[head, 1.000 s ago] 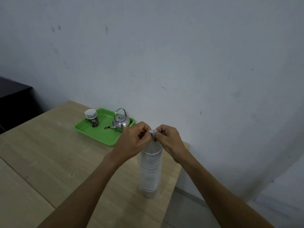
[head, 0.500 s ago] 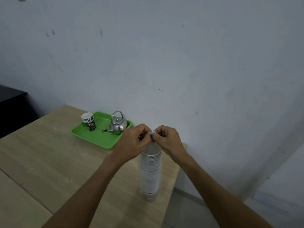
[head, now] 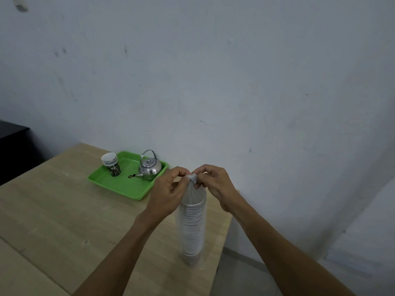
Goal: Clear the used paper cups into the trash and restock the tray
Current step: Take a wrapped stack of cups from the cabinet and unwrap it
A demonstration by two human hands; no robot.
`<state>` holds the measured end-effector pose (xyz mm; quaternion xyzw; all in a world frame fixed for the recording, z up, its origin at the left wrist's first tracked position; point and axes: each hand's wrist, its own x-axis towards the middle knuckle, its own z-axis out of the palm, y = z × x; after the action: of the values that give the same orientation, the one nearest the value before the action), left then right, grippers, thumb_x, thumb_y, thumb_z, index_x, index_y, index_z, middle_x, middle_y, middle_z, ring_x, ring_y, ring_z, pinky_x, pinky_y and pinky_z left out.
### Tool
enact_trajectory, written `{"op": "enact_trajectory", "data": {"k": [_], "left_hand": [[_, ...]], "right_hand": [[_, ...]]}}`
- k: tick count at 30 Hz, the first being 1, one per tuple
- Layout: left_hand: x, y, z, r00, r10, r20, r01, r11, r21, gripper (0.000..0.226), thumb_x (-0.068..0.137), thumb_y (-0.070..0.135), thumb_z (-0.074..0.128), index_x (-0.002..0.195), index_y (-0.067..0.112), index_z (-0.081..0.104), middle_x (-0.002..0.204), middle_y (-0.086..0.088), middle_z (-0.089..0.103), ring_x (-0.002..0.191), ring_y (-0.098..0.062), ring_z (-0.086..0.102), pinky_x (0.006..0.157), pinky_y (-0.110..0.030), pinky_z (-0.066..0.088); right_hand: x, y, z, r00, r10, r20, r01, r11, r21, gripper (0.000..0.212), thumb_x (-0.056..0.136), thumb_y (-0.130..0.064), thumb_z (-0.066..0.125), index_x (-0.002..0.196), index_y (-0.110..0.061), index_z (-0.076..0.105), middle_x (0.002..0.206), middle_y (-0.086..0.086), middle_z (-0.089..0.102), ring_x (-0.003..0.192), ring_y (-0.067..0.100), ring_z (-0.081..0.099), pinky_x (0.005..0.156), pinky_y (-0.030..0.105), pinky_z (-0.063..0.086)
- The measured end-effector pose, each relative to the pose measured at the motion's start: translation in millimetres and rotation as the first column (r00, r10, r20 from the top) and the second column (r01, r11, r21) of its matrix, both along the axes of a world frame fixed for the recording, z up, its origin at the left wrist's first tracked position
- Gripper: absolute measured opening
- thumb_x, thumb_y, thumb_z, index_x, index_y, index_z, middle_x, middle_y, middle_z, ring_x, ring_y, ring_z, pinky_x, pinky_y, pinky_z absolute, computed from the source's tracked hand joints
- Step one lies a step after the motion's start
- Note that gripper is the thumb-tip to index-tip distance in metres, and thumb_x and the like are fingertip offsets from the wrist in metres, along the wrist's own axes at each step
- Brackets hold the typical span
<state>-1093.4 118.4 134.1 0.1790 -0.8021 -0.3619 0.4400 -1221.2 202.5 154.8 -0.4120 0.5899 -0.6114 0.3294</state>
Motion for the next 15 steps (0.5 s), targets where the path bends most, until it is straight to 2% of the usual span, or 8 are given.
{"op": "enact_trajectory", "data": {"k": [2, 4, 6, 8, 9, 11, 13, 15], "left_hand": [[0.1, -3.4, 1.2, 1.000, -0.010, 0.011, 0.010, 1.000, -0.025, 0.015, 0.086, 0.019, 0.058, 0.086, 0.007, 0.067, 0.087, -0.002, 0.063, 0.081, -0.006, 0.059, 0.067, -0.010, 0.044], [2.0, -6.6, 3.9, 0.998, -0.054, 0.025, 0.052, 0.995, 0.085, 0.009, 0.088, 0.008, 0.060, 0.086, 0.011, 0.068, 0.085, 0.003, 0.065, 0.081, -0.001, 0.058, 0.069, -0.009, 0.044], [2.6, -9.5, 4.2, 0.995, -0.091, 0.028, 0.084, 0.974, 0.210, 0.017, 0.089, -0.002, 0.059, 0.086, 0.012, 0.069, 0.081, 0.007, 0.067, 0.078, 0.000, 0.058, 0.070, -0.012, 0.045], [1.5, -10.9, 3.9, 0.997, -0.079, 0.013, 0.072, 0.962, 0.262, 0.021, 0.089, -0.002, 0.058, 0.084, 0.016, 0.067, 0.079, 0.010, 0.067, 0.076, -0.002, 0.058, 0.069, -0.017, 0.047], [1.1, -11.5, 3.5, 0.999, -0.049, 0.009, 0.046, 0.972, 0.231, 0.020, 0.088, 0.001, 0.059, 0.084, 0.020, 0.066, 0.079, 0.012, 0.067, 0.076, -0.001, 0.058, 0.068, -0.018, 0.047], [1.9, -13.0, 5.8, 0.999, -0.002, 0.038, 0.000, 0.999, 0.052, 0.018, 0.083, 0.011, 0.060, 0.090, 0.028, 0.062, 0.086, 0.015, 0.065, 0.080, -0.002, 0.060, 0.066, -0.017, 0.049], [4.1, -13.1, 11.5, 0.997, -0.027, 0.073, 0.037, 0.990, -0.137, 0.022, 0.081, 0.016, 0.062, 0.097, 0.031, 0.064, 0.094, 0.016, 0.064, 0.084, -0.005, 0.061, 0.065, -0.017, 0.050], [3.9, -13.2, 15.7, 0.995, -0.066, 0.074, 0.080, 0.974, -0.212, 0.019, 0.080, 0.017, 0.063, 0.093, 0.030, 0.067, 0.089, 0.020, 0.065, 0.079, -0.004, 0.062, 0.064, -0.018, 0.050]], "right_hand": [[-2.0, -0.7, 2.7, 1.000, -0.002, 0.012, 0.002, 1.000, 0.008, 0.014, 0.085, 0.009, 0.052, 0.088, 0.009, 0.066, 0.064, 0.010, 0.059, 0.049, 0.003, 0.056, 0.054, 0.011, 0.045], [-4.8, -1.8, 4.1, 1.000, 0.012, -0.011, -0.012, 0.999, 0.048, 0.014, 0.085, 0.004, 0.054, 0.085, 0.005, 0.067, 0.066, 0.009, 0.061, 0.053, 0.004, 0.056, 0.058, 0.013, 0.044], [-8.4, -3.1, 4.8, 0.999, 0.041, -0.011, -0.040, 0.993, 0.107, 0.015, 0.084, 0.000, 0.054, 0.083, 0.004, 0.068, 0.069, 0.008, 0.063, 0.059, 0.005, 0.056, 0.063, 0.018, 0.044], [-10.2, -4.3, 6.8, 0.998, 0.057, 0.014, -0.058, 0.986, 0.156, 0.015, 0.082, -0.002, 0.054, 0.076, -0.001, 0.067, 0.068, 0.007, 0.062, 0.057, 0.001, 0.055, 0.062, 0.013, 0.044], [-10.3, -4.6, 8.2, 0.998, 0.058, 0.020, -0.061, 0.984, 0.169, 0.015, 0.082, -0.003, 0.053, 0.072, -0.004, 0.065, 0.067, 0.006, 0.062, 0.054, -0.002, 0.053, 0.058, 0.009, 0.042], [-11.3, -5.4, 9.4, 0.998, 0.056, 0.025, -0.059, 0.984, 0.169, 0.016, 0.083, -0.004, 0.052, 0.071, -0.005, 0.062, 0.066, 0.005, 0.060, 0.051, -0.004, 0.052, 0.052, 0.005, 0.040], [-13.6, -5.5, 10.2, 0.998, 0.064, 0.026, -0.067, 0.986, 0.151, 0.016, 0.085, -0.007, 0.053, 0.074, -0.003, 0.063, 0.067, 0.004, 0.060, 0.052, -0.003, 0.053, 0.052, 0.005, 0.039], [-15.1, -6.2, 10.9, 0.997, 0.076, 0.017, -0.078, 0.988, 0.133, 0.015, 0.086, -0.009, 0.055, 0.077, -0.002, 0.065, 0.068, 0.002, 0.061, 0.055, -0.003, 0.054, 0.053, 0.005, 0.040]]}}
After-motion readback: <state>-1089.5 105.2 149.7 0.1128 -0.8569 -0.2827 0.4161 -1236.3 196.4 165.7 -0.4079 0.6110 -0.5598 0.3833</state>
